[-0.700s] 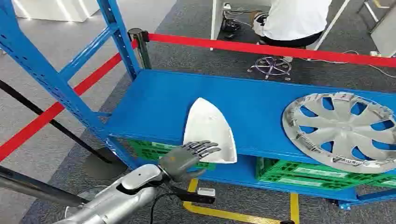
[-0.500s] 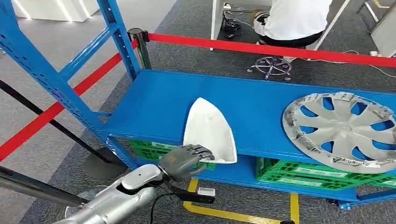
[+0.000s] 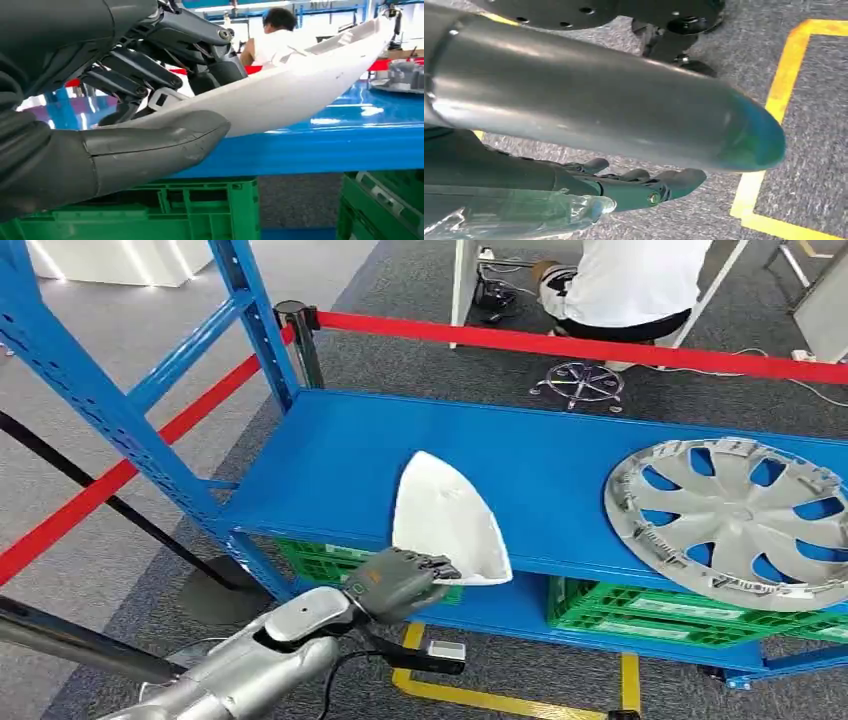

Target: Take the parts from the cabinet and place them on the table.

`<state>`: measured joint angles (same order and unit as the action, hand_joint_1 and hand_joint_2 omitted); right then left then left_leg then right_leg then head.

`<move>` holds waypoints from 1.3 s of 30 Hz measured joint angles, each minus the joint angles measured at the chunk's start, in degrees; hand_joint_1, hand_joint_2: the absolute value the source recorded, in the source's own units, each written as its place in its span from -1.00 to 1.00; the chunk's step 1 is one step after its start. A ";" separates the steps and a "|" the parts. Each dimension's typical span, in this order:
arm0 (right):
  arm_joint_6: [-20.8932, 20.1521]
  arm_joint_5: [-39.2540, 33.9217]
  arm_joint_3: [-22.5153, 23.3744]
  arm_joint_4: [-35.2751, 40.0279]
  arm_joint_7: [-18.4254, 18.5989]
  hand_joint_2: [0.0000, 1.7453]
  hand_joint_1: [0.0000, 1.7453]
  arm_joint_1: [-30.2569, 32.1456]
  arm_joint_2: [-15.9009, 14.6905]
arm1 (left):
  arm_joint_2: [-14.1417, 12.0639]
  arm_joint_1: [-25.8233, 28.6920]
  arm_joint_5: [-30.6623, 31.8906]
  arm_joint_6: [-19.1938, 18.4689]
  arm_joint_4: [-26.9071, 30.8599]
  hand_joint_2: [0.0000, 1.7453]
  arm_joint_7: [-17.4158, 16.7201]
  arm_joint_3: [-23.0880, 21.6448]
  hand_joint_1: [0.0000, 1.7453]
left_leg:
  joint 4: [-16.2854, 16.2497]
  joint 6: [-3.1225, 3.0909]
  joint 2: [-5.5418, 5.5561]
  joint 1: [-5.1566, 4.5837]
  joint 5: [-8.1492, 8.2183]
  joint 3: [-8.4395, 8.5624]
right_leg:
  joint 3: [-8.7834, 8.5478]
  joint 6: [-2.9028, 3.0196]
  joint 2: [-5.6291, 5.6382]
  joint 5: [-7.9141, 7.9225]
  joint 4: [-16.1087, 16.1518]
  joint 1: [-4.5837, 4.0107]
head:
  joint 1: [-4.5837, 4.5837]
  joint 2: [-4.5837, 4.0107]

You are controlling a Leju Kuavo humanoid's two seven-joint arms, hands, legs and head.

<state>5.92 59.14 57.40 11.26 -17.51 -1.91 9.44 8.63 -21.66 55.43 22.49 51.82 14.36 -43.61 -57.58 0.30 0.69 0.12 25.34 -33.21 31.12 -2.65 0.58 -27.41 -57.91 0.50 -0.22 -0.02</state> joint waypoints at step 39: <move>0.81 -1.11 2.86 0.00 -0.68 -1.00 -1.00 -0.19 0.26 | -5.53 -5.39 29.11 12.61 16.42 1.00 -12.74 -6.29 0.08 | 0.00 0.00 0.01 0.00 0.00 -0.03 | 0.02 0.00 0.00 0.00 -0.01 0.00 | 0.02 0.00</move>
<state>6.73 58.03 60.26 11.26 -18.19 -2.10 9.70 3.10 -27.06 84.54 35.10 68.24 1.62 -49.90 -57.58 0.30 0.70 0.12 25.34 -33.23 31.13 -2.65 0.58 -27.41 -57.92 0.50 -0.20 -0.02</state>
